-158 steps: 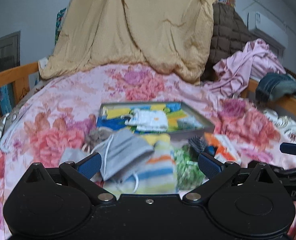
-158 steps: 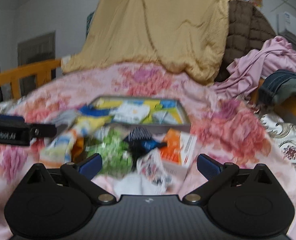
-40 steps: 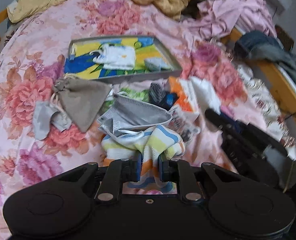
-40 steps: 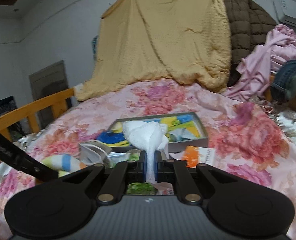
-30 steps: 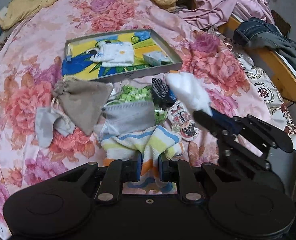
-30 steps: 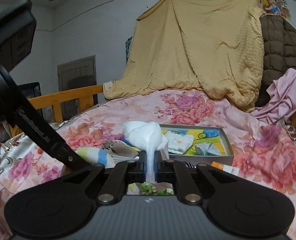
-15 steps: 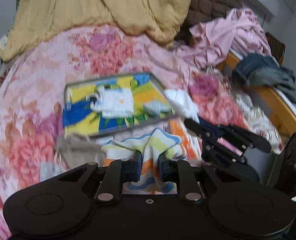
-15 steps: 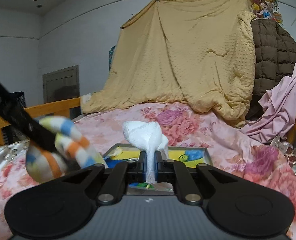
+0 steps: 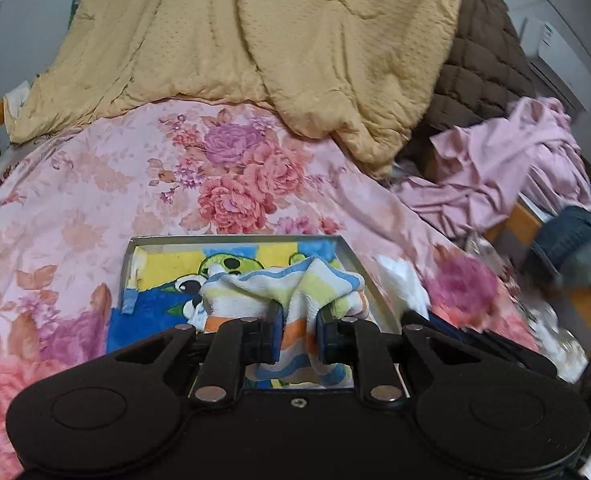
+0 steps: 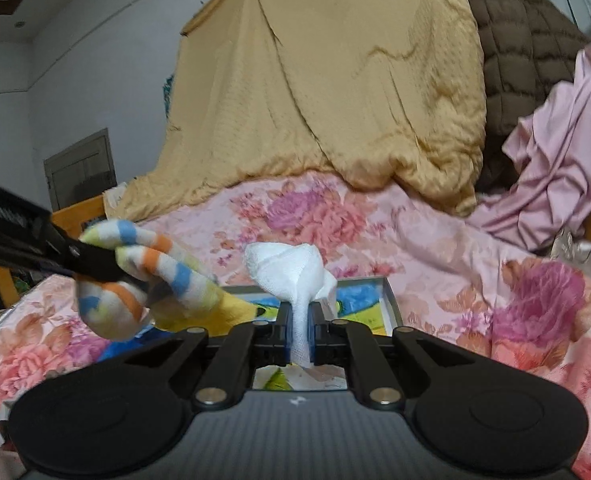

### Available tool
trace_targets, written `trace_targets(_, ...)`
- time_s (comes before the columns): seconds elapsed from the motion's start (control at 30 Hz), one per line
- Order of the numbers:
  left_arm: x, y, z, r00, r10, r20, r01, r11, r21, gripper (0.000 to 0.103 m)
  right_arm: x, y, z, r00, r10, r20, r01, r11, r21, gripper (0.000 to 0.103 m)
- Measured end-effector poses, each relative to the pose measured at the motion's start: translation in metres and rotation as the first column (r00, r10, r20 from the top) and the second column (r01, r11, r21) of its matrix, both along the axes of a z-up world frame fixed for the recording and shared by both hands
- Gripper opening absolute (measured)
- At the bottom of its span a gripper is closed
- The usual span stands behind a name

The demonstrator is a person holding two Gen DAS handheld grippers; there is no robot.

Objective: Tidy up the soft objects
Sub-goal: 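Carry the striped towel and white cloth over the tray and lower them inside, then open both tools to release the cloths and lift away from the tray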

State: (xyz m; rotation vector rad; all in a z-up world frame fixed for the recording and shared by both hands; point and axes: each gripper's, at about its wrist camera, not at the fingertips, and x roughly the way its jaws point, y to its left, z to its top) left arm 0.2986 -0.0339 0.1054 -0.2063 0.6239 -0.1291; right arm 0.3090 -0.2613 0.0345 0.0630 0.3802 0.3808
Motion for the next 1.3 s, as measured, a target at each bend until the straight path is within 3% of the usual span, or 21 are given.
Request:
trace_targets(0.27,0.048,-0.008,-0.057,0.997,0.071,0.005,-0.071,0.996,-0.052,0.018,0.035,-0.001,-0.018,0.997,-0.002,-0.077,0.001,1.0,-0.009,0.01)
trace_targets(0.43,0.068,-0.008,-0.077,0.994,0.105,-0.029,-0.107,0.992,-0.073,0.019,0.047,0.003,-0.032,0.992,-0.006,-0.13,-0.004,0.997,-0.075,0.011)
trace_targets(0.6,0.081,-0.01,-0.09,0.986,0.138,-0.093,-0.139,0.99,-0.01,0.019,0.054,0.004,-0.037,0.987,-0.021,-0.157,0.006,0.996,-0.094,0.014)
trace_targets(0.77,0.09,-0.005,-0.107,0.974,0.164,-0.157,-0.165,0.986,0.006,0.02,0.056,0.007,-0.042,0.985,-0.007,-0.172,-0.012,0.994,-0.108,0.017)
trace_targets(0.97,0.096,0.006,-0.123,0.956,0.186,-0.227,-0.199,0.979,-0.036,0.024,0.054,0.009,-0.042,0.985,0.002,-0.174,-0.023,0.992,-0.12,0.031)
trace_targets(1.03,0.093,0.007,-0.123,0.957,0.187,-0.222,-0.203,0.978,-0.051,0.026,0.053,0.009,-0.041,0.986,0.003,-0.169,-0.024,0.992,-0.12,0.047)
trace_targets(1.1,0.09,0.009,-0.123,0.958,0.184,-0.222,-0.205,0.976,-0.073,0.036,0.052,0.01,-0.041,0.986,0.002,-0.165,-0.023,0.992,-0.127,0.051)
trace_targets(1.17,0.086,0.01,-0.122,0.958,0.19,-0.214,-0.21,0.975,-0.077,0.039,0.051,0.01,-0.04,0.987,0.001,-0.161,-0.023,0.99,-0.136,0.055)
trace_targets(1.3,0.077,0.014,-0.119,0.959,0.2,-0.202,-0.22,0.972,-0.08,0.053,0.046,0.01,-0.034,0.989,-0.003,-0.146,-0.017,0.99,-0.139,0.069)
